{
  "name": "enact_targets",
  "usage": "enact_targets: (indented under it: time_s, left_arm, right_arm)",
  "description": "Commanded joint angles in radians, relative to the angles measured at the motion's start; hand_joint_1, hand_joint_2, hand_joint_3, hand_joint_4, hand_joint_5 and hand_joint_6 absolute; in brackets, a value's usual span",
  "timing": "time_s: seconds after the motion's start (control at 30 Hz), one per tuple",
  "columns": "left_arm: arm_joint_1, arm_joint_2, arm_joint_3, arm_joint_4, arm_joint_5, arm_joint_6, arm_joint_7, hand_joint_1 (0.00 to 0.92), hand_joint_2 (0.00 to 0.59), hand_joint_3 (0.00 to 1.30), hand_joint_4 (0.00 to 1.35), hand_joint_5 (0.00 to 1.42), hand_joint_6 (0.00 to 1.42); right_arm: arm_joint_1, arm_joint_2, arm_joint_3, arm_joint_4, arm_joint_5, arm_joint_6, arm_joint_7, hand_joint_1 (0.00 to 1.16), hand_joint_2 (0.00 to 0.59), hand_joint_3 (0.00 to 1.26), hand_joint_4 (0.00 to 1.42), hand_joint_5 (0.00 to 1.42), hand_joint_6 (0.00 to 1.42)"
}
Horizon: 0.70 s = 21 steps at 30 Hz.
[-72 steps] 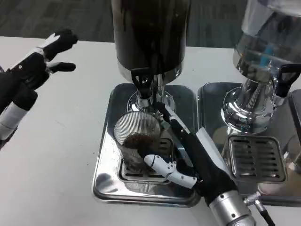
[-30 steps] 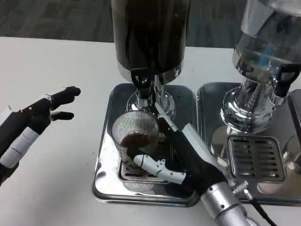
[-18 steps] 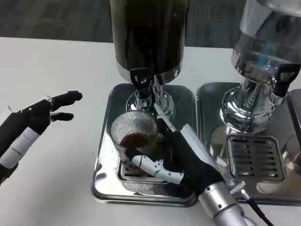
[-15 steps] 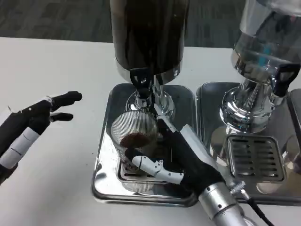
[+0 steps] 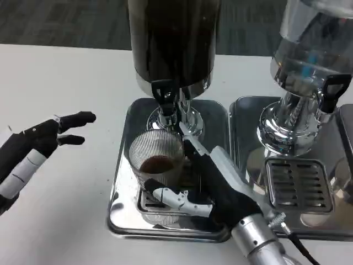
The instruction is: Grasp the cup under the faucet to collect the drink, then remove the cup.
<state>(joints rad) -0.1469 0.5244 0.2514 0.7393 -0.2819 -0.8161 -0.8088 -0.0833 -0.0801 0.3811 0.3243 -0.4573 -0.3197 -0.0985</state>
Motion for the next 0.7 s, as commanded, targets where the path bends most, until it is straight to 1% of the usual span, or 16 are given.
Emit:
enact_targets:
  time_s: [0.03,0.17,0.3,0.37,0.43,0.47,0.53,0.57,0.67,0.7]
  left_arm:
    - [-0.007,0.007,-0.003,0.013,0.016,-0.013,0.006,0.000,0.126,0.32,0.18,0.14,0.29]
    - [-0.007,0.008,0.000,0.015,0.017,-0.013,0.006,0.000,0.116,0.32,0.19,0.14,0.29]
    - [0.000,0.011,0.000,0.010,0.022,-0.013,0.011,0.000,0.117,0.32,0.19,0.14,0.29]
    - [0.001,0.013,0.001,0.011,0.025,-0.014,0.014,0.000,0.119,0.32,0.19,0.14,0.29]
    - [0.003,0.014,0.002,0.011,0.025,-0.014,0.016,0.000,0.122,0.32,0.19,0.14,0.29]
    - [0.003,0.015,0.003,0.012,0.025,-0.014,0.017,0.000,0.122,0.32,0.19,0.14,0.29]
    - [0.004,0.017,0.003,0.012,0.026,-0.015,0.018,0.000,0.122,0.32,0.19,0.14,0.29]
    - [0.005,0.017,0.003,0.012,0.026,-0.016,0.018,0.000,0.123,0.33,0.19,0.14,0.30]
    - [0.004,0.019,0.001,0.012,0.029,-0.022,0.021,0.000,0.134,0.33,0.20,0.14,0.30]
    - [0.003,0.019,0.001,0.012,0.029,-0.023,0.021,0.000,0.135,0.33,0.20,0.14,0.30]
  right_arm:
    - [-0.003,0.010,0.025,0.002,-0.023,0.024,0.008,0.59,0.193,0.00,0.00,0.00,0.01]
    - [0.001,0.025,0.028,0.001,-0.031,0.027,-0.019,0.60,0.194,0.00,0.00,0.00,0.06]
    - [-0.005,0.038,0.042,0.009,-0.044,0.044,-0.025,0.60,0.194,0.00,0.00,0.06,0.13]
    - [-0.001,0.043,0.048,0.013,-0.053,0.037,-0.045,0.60,0.194,0.00,0.00,0.13,0.19]
    - [0.001,0.045,0.052,0.011,-0.059,0.035,-0.056,0.60,0.194,0.00,0.02,0.16,0.24]
    - [0.004,0.049,0.054,0.007,-0.068,0.044,-0.067,0.60,0.194,0.00,0.05,0.19,0.27]
    - [0.002,0.047,0.058,0.007,-0.073,0.042,-0.070,0.60,0.194,0.02,0.09,0.22,0.34]
    - [0.008,0.049,0.060,0.001,-0.088,0.050,-0.088,0.60,0.194,0.05,0.10,0.24,0.36]
    - [0.013,0.046,0.065,-0.003,-0.103,0.054,-0.105,0.61,0.193,0.07,0.13,0.27,0.39]
    - [0.013,0.047,0.063,0.001,-0.091,0.052,-0.098,0.61,0.193,0.09,0.13,0.28,0.39]
